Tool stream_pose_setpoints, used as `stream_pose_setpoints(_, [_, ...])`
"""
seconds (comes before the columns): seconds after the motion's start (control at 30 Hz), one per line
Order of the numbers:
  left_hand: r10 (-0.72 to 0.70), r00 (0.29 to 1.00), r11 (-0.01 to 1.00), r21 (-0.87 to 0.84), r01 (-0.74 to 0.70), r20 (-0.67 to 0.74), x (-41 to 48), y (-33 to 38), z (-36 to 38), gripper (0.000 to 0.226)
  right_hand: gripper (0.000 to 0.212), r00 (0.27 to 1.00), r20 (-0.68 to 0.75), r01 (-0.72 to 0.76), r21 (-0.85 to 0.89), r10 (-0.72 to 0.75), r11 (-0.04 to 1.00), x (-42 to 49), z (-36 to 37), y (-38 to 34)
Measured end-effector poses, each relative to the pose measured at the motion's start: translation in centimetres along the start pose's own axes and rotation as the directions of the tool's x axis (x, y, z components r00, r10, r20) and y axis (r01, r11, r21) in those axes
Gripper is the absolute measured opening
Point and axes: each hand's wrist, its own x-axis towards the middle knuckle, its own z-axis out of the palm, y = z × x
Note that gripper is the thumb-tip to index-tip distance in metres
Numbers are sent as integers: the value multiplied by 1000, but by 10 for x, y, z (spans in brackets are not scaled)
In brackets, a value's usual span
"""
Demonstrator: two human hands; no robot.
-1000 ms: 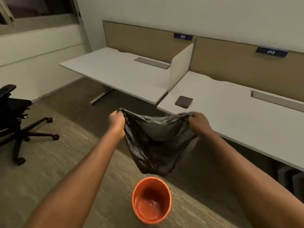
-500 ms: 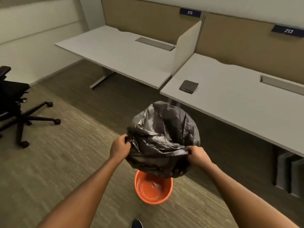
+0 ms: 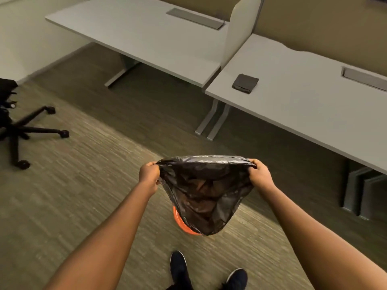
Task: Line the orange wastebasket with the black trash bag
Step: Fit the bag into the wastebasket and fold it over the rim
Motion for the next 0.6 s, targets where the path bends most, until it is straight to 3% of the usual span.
stream_pose_setpoints(0.3, [-121, 993, 992, -48, 120, -5, 19, -47, 15, 26, 35, 991, 60, -127, 166, 119, 978, 13, 31, 46])
stream_pose_setpoints(0.47, [-182, 980, 983, -8, 182, -80, 22, -79, 27, 23, 27, 958, 206, -232, 148, 199, 961, 39, 52, 88])
stream_pose_setpoints(0.6, [-217, 967, 976, -10, 218, -132, 23, -113, 39, 25, 29, 943, 281, -214, 108, 176, 971, 51, 67, 111])
